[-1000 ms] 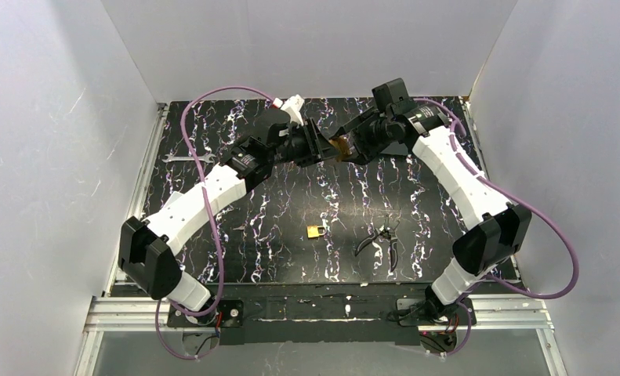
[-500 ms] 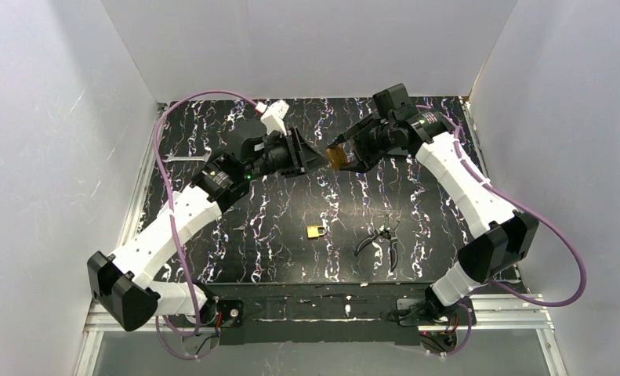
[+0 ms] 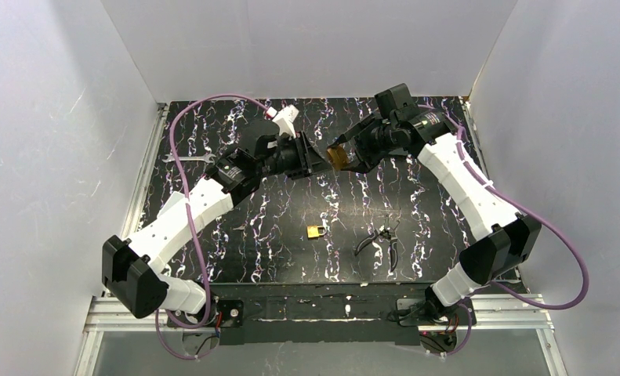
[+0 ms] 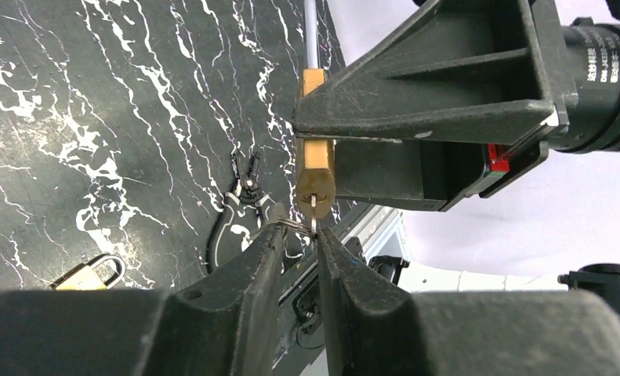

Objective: Unlock with the key

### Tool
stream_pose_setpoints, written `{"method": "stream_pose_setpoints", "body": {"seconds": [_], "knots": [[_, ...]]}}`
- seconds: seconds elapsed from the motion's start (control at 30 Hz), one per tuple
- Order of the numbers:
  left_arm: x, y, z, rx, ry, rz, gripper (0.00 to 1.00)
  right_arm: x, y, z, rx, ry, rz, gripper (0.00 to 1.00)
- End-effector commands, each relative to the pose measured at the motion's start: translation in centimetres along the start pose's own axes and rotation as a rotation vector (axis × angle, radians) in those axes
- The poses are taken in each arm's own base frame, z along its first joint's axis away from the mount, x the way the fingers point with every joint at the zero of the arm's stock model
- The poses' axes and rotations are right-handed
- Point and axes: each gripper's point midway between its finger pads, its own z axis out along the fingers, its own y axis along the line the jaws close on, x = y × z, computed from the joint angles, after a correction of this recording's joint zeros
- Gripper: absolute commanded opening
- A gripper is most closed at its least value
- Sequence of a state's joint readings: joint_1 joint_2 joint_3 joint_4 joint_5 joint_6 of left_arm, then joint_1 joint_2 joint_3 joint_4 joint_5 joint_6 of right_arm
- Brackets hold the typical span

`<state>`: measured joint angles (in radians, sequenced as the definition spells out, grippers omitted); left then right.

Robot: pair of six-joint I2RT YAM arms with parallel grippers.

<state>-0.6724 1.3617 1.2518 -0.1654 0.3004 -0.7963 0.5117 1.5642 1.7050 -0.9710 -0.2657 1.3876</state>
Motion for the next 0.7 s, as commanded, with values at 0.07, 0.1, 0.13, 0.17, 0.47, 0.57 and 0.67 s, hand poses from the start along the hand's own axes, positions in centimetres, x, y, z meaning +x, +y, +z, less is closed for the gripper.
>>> {"method": "stream_pose_setpoints", "body": {"seconds": [0.07,0.1,0.13,0.17,0.47,0.57,0.67], "knots": [[-1.1,-1.6,-0.3,0.043,-0.017,0.019,0.1,1.3,2.3,-3.3,-0.12,0.015,-0.034,0.01],[-1.2,-1.6,-0.2,0.043,-0.02,0.019,0.02,1.3,2.3,-3.3,-0.12,0.015,-0.035,0.01],[-1.3,-1.7,-0.1,0.045,-0.021,0.02,0.0,1.4,2.4,-3.3,-0.122,0.016,-0.036,0.01],[-1.4,-1.7,-0.1,0.047,-0.021,0.02,0.0,1.4,2.4,-3.2,-0.121,0.017,-0.036,0.01],[-2.1,-2.3,1.5,0.058,-0.016,0.001,0.0,1.5,3.0,-3.3,-0.133,0.02,-0.055,0.01],[-2.5,-2.4,2.0,0.061,-0.016,0.016,0.0,1.5,3.0,-3.4,-0.134,0.017,-0.06,0.01],[-2.6,-2.5,1.8,0.06,-0.012,0.059,0.0,1.4,2.8,-3.4,-0.128,0.011,-0.061,0.01]]}}
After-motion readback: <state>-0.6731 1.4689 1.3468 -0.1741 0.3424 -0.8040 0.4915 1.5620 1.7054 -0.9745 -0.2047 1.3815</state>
